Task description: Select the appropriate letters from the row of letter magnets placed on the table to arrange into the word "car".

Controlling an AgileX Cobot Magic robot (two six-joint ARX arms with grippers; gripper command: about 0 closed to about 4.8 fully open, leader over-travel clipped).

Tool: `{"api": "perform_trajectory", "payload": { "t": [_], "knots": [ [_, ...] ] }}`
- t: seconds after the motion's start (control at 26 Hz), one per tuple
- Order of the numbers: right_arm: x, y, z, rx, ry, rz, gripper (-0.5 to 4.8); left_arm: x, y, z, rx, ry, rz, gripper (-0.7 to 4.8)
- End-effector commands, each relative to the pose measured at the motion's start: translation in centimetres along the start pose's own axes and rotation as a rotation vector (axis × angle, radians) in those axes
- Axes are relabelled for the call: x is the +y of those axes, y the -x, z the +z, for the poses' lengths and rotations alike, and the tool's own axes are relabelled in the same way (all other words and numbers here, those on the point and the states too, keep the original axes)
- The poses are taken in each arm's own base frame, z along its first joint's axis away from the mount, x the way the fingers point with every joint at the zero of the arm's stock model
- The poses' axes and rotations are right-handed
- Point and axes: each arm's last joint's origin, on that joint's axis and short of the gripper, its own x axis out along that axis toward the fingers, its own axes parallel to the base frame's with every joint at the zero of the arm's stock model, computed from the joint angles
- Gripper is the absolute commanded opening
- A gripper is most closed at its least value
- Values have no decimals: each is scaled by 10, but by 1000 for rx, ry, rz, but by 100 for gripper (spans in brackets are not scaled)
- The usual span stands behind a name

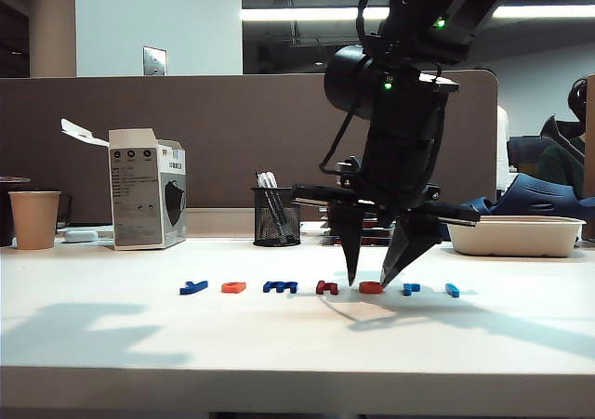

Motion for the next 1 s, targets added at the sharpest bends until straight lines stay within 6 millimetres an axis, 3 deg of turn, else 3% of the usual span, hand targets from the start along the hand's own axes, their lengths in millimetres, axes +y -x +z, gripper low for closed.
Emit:
{"api": "perform_trajectory", "payload": {
  "t": [0.04, 0.27, 0.42, 1.0],
  "knots": [
    [-9, -11, -17, 150, 10, -71, 165, 0, 1, 1, -11, 1, -5, -5],
    [-9, -11, -18, 161, 11, -78, 165, 0, 1, 1, -11, 1, -5, -5],
    [-9, -11, -18, 159, 10, -72, 100, 0, 1, 1, -11, 1, -5, -5],
    [-7, -11, -19, 189, 6, -26, 74, 0, 1, 1, -11, 1, -5, -5]
  ]
}}
